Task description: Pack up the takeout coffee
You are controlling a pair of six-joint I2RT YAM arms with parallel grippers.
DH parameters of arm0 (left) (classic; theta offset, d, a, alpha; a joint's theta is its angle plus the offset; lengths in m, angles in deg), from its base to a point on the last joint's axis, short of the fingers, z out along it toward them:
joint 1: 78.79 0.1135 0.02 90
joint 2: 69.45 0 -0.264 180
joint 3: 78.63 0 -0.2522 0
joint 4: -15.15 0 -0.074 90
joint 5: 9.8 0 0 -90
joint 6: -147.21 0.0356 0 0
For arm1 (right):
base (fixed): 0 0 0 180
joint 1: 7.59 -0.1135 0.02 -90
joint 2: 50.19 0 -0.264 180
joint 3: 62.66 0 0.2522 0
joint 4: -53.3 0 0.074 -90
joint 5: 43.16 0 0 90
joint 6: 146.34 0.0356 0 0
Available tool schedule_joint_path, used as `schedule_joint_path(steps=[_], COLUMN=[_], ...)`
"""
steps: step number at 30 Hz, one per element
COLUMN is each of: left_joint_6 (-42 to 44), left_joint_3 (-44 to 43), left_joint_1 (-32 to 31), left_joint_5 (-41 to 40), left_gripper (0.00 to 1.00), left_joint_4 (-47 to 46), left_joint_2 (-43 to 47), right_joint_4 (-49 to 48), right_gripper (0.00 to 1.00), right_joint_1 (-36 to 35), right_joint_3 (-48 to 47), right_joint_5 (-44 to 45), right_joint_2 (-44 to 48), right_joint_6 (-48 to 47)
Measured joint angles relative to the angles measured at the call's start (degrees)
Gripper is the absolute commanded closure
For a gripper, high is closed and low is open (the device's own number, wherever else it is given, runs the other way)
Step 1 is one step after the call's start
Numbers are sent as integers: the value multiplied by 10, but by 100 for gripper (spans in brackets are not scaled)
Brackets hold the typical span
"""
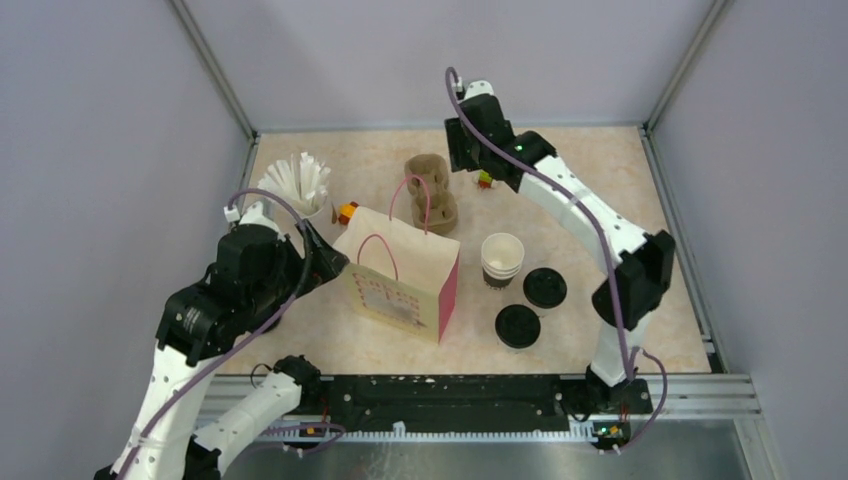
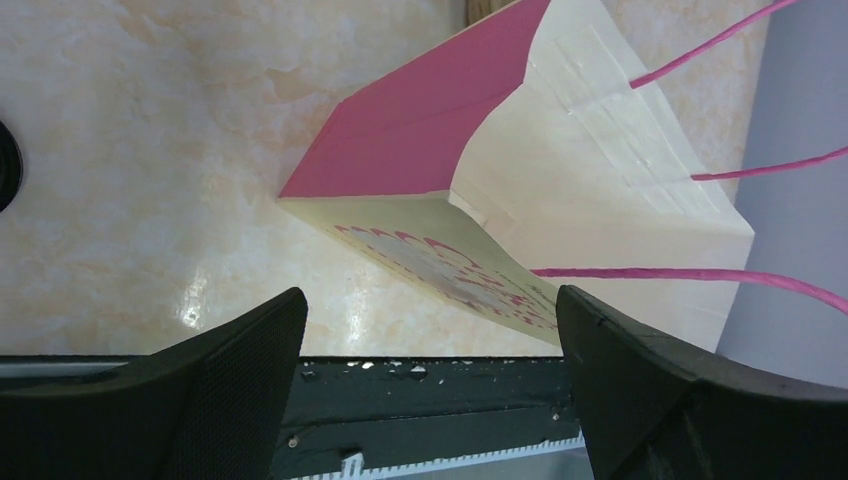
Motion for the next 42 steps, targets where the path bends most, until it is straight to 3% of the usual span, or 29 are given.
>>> schedule_joint_path(steps=[6, 15, 22, 42], left_joint_6=[-7, -39, -41, -68], left_joint_3=[-5, -5, -20, -21], left_joint_1=[0, 0, 0, 0], left_joint_5=[-9, -1, -6, -2], left_gripper=[1, 1, 1, 1], left_joint_4=[17, 30, 47, 50], left_joint_2=[-22, -22, -37, -48], right_joint_4=[10, 12, -2, 0], right_gripper=[48, 49, 56, 53], right_joint_1=[36, 41, 37, -12], right_joint_3=[-24, -115, -158, -195], right_joint_5=[-46, -117, -136, -73], right_joint_2=[-133, -258, -282, -337], right_joint_6=[-7, -4, 14, 16])
